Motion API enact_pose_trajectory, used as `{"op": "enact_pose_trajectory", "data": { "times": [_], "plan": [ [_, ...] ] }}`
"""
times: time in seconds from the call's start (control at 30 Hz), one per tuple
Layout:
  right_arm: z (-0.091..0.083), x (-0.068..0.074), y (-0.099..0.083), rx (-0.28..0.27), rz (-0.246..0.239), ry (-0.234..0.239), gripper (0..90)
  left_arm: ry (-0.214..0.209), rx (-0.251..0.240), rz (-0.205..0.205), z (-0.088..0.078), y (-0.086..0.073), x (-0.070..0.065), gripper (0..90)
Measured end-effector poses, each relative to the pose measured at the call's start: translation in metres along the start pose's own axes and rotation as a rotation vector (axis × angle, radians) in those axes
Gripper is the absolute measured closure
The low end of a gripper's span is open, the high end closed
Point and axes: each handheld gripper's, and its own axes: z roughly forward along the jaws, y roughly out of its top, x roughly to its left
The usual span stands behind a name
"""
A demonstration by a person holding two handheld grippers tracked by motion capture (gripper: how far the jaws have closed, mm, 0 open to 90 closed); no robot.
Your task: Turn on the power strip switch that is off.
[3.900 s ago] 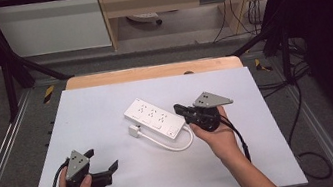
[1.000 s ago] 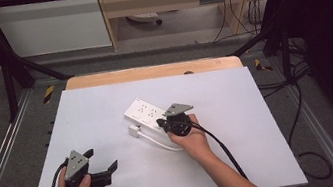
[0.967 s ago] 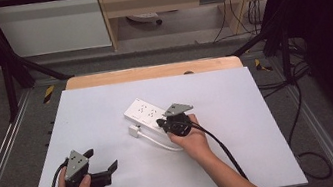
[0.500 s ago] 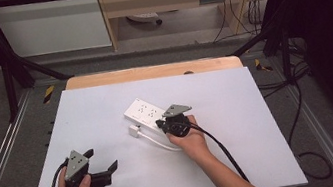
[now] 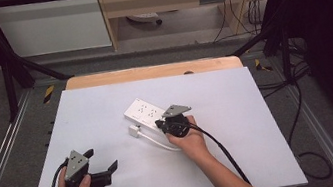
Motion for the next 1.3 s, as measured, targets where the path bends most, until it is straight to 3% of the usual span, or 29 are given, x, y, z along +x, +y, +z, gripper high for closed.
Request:
{"op": "enact_pose_trajectory", "data": {
  "times": [1.3],
  "plan": [
    [-0.0026, 0.0002, -0.01, -0.034, -0.012, 0.002, 90.0, 0.001, -0.003, -0.001, -0.001, 0.0002, 0.0, 6.0]
  ]
}}
